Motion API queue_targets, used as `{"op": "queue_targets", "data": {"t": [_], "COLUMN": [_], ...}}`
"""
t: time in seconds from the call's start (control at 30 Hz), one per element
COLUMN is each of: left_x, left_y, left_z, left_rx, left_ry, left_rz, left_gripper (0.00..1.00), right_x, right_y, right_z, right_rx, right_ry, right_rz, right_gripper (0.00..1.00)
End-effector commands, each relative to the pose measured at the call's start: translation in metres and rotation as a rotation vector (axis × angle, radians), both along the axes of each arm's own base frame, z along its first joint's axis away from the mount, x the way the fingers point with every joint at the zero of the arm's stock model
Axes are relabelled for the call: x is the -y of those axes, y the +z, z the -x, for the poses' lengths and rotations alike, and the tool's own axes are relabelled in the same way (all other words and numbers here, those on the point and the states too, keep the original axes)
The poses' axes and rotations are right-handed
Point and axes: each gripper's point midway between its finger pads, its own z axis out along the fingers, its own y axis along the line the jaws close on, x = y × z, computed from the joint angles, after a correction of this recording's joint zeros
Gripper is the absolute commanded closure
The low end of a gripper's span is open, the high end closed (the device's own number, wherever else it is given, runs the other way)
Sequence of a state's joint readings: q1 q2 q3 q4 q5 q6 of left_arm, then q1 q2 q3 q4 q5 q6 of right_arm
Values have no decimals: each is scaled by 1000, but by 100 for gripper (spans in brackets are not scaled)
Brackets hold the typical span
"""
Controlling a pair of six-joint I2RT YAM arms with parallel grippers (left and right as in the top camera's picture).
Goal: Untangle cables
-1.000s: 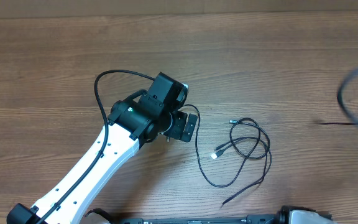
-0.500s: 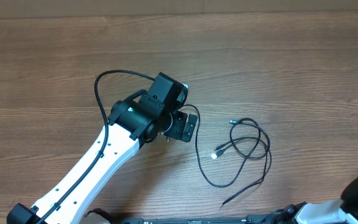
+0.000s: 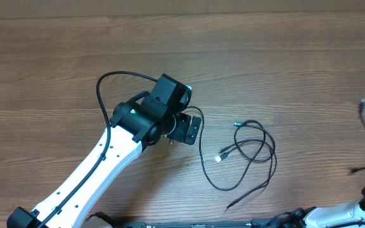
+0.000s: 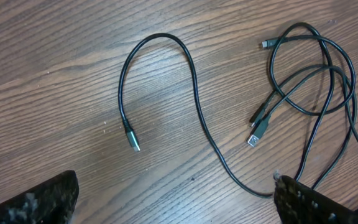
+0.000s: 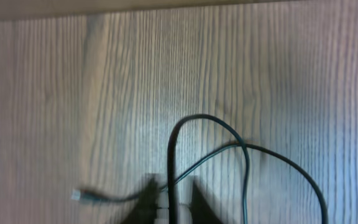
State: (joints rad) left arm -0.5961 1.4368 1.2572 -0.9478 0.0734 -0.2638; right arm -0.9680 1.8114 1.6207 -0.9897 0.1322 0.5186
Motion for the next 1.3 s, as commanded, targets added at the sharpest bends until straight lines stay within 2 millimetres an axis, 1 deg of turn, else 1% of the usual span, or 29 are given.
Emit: {"op": "queue_targets", "data": {"t": [0.0, 0.03, 0.07, 0.13, 0.17, 0.2, 0.23, 0.27, 0.3, 0.33, 0.37, 0.43, 0.47, 0.5, 0.53, 0.6, 0.67, 0.7, 0.73, 0.77, 0.8, 0.83, 0.93, 0.97, 1.0, 1.1, 1.17, 1.23, 1.27], "left_x": [2, 2, 2, 2, 2, 2, 2, 2, 2, 2, 2, 2, 2, 2, 2, 2, 2, 2, 2, 2, 2, 2, 2, 2, 2, 2, 2, 2, 2], "left_y": [3, 2, 2, 2, 3, 2, 2, 2, 2, 2, 3, 2, 2, 2, 2, 3, 3, 3, 2, 2, 2, 2, 3, 2, 2, 3, 2, 2, 3], "left_z": [-1, -1, -1, -1, -1, -1, -1, -1, -1, -1, -1, -1, -1, -1, -1, -1, -1, -1, -1, -1, -1, -1, -1, -1, -1, -1, -1, -1, -1], "left_rx": [5, 5, 5, 5, 5, 5, 5, 5, 5, 5, 5, 5, 5, 5, 5, 5, 5, 5, 5, 5, 5, 5, 5, 5, 5, 5, 5, 5, 5], "left_ry": [13, 13, 13, 13, 13, 13, 13, 13, 13, 13, 13, 13, 13, 13, 13, 13, 14, 13, 13, 13, 13, 13, 13, 13, 13, 13, 13, 13, 13], "left_rz": [6, 6, 6, 6, 6, 6, 6, 6, 6, 6, 6, 6, 6, 6, 6, 6, 6, 6, 6, 6, 6, 6, 6, 6, 6, 6, 6, 6, 6], "left_gripper": [0, 0, 0, 0, 0, 0, 0, 0, 0, 0, 0, 0, 0, 0, 0, 0, 0, 0, 0, 0, 1, 0, 0, 0, 0, 0, 0, 0, 0], "right_x": [-7, -10, -15, -23, -30, -33, -45, -53, -73, -92, -101, -137, -153, -176, -194, -236, -264, -282, -309, -323, -345, -359, -380, -385, -388, -384, -387, -400, -408], "right_y": [-14, -15, -13, -8, -5, -3, 4, 8, 23, 36, 42, 61, 66, 72, 74, 71, 64, 59, 55, 53, 48, 45, 42, 42, 42, 41, 46, 59, 68], "right_z": [-7, -11, -25, -45, -56, -60, -73, -80, -98, -110, -115, -129, -133, -137, -137, -134, -129, -124, -117, -110, -94, -80, -56, -52, -48, -40, -35, -28, -20], "right_rx": [42, 59, 125, 196, 231, 245, 276, 294, 338, 340, 337, 335, 332, 326, 322, 287, 246, 220, 202, 182, 120, 69, -19, -33, -58, -142, -161, -140, -123], "right_ry": [17, 27, 72, 195, 253, 273, 354, 404, 524, 613, 659, 790, 839, 894, 927, 1004, 1052, 1081, 1127, 1149, 1183, 1200, 1217, 1224, 1196, 1087, 1066, 1085, 1099], "right_rz": [-39, -53, -79, -93, -105, -111, -119, -118, -106, -73, -56, -19, -15, -24, -43, -118, -187, -234, -315, -362, -438, -497, -587, -600, -606, -542, -484, -440, -415], "right_gripper": [38, 25, 7, 0, 0, 0, 0, 0, 0, 0, 0, 0, 0, 0, 0, 0, 0, 0, 0, 0, 0, 0, 0, 0, 0, 0, 0, 0, 0]}}
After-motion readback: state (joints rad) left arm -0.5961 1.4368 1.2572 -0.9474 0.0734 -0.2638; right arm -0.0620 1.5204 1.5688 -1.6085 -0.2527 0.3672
